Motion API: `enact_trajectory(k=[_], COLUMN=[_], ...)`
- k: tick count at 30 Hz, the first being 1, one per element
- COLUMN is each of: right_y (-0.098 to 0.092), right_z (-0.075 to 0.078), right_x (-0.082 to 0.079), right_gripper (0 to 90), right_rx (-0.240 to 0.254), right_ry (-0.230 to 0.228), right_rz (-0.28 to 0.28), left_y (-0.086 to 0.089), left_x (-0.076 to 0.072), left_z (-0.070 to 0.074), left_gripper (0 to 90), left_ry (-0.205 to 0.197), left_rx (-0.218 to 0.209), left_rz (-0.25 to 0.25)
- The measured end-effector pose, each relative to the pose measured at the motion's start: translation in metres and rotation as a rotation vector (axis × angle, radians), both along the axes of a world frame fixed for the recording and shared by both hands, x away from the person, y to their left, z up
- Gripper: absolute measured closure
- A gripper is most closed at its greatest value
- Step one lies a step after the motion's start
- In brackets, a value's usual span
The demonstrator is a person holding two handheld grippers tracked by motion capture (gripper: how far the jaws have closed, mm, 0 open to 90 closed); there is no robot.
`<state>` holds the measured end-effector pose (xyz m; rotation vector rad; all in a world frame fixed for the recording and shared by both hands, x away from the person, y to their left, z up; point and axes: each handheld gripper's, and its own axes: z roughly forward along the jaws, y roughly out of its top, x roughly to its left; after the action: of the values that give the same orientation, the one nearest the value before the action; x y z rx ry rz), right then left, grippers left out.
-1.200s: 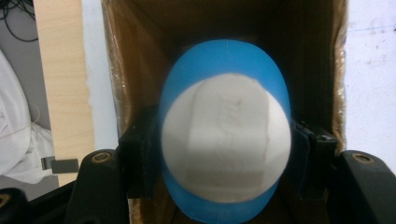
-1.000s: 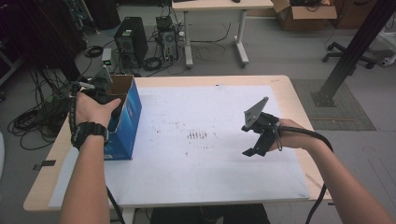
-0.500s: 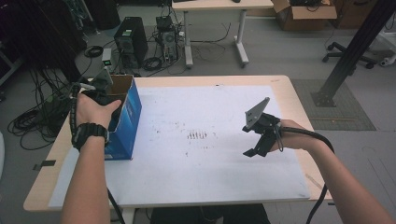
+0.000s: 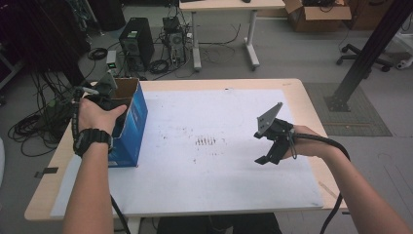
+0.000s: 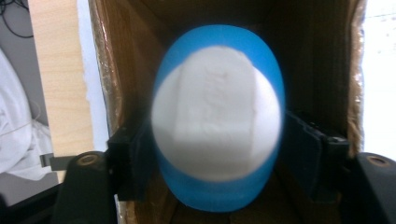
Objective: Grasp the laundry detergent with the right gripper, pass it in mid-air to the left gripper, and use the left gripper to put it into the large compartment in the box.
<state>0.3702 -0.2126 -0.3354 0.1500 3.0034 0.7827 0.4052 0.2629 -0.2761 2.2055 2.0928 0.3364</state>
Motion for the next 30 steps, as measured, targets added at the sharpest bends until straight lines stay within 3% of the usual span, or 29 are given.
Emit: enact_trajectory(k=[5,9,16,20,30], right_y=[-0.001,-0.001,0.0,0.002,-0.001], right_z=[0.002,0.005,0.008,0.01,0.015], right_x=[-0.001,-0.002,0.001,0.004,0.004], right_gripper=[8.4,8.4,8.4,8.5,8.5], right_rx=[-0.004,-0.002,0.0,-0.003,-0.015], right_ry=[-0.001,-0.004,-0.004,-0.007,-0.002], right_rz=[-0.002,-0.003,-0.002,0.004,-0.007], left_y=[0.001,-0.001,-0.017,-0.034,-0.083], left_x=[-0.005,-0.009,-0.016,-0.018,-0.016], left_z=[0.011,0.026,0.057,0.068,0.063], left_gripper=[27.8,25.8,21.6,18.7,11.5], left_ry=[-0.019,-0.031,-0.062,-0.072,-0.077], left_rx=[0.005,0.016,0.037,0.019,0.006], left_rz=[-0.001,-0.029,-0.109,-0.178,-0.345])
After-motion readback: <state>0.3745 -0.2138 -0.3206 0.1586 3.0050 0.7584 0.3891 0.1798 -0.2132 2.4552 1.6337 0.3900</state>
